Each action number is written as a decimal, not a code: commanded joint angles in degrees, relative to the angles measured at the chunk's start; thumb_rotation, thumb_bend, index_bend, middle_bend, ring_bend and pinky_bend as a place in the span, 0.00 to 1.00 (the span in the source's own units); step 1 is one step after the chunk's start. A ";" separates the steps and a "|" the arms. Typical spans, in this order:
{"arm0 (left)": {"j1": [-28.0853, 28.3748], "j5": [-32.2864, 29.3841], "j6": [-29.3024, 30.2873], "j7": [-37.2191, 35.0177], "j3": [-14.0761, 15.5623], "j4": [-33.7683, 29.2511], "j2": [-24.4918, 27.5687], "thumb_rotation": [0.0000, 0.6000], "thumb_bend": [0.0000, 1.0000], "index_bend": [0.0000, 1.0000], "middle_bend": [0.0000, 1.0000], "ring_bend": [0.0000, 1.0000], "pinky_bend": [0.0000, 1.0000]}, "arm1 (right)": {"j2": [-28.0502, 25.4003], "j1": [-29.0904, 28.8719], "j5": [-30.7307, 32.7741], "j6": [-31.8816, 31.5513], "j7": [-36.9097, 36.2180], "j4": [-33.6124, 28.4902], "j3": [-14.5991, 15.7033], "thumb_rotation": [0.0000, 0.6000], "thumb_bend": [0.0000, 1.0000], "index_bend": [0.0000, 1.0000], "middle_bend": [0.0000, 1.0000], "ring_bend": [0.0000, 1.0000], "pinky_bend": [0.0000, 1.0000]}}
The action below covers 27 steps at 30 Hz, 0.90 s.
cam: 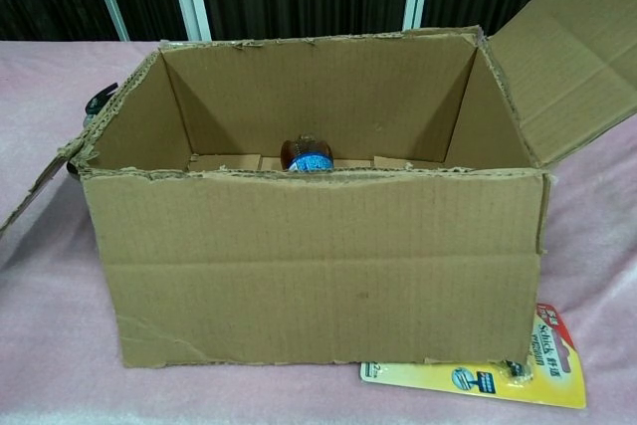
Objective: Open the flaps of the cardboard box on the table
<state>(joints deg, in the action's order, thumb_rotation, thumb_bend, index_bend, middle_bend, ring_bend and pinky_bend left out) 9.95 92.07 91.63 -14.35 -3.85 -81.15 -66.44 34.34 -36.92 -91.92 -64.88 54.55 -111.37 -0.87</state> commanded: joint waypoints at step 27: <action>-0.26 -1.68 -1.81 9.47 0.13 0.60 -1.65 1.00 0.11 0.00 0.00 0.00 0.00 | 25.22 23.72 15.73 -19.58 -40.82 4.65 -1.35 1.00 0.22 0.00 0.01 0.00 0.22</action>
<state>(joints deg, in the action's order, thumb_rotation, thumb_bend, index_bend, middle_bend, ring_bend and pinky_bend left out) 9.72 90.71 90.18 -5.96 -3.76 -80.33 -67.84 54.26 -19.10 -75.75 -79.94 28.59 -104.24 -2.91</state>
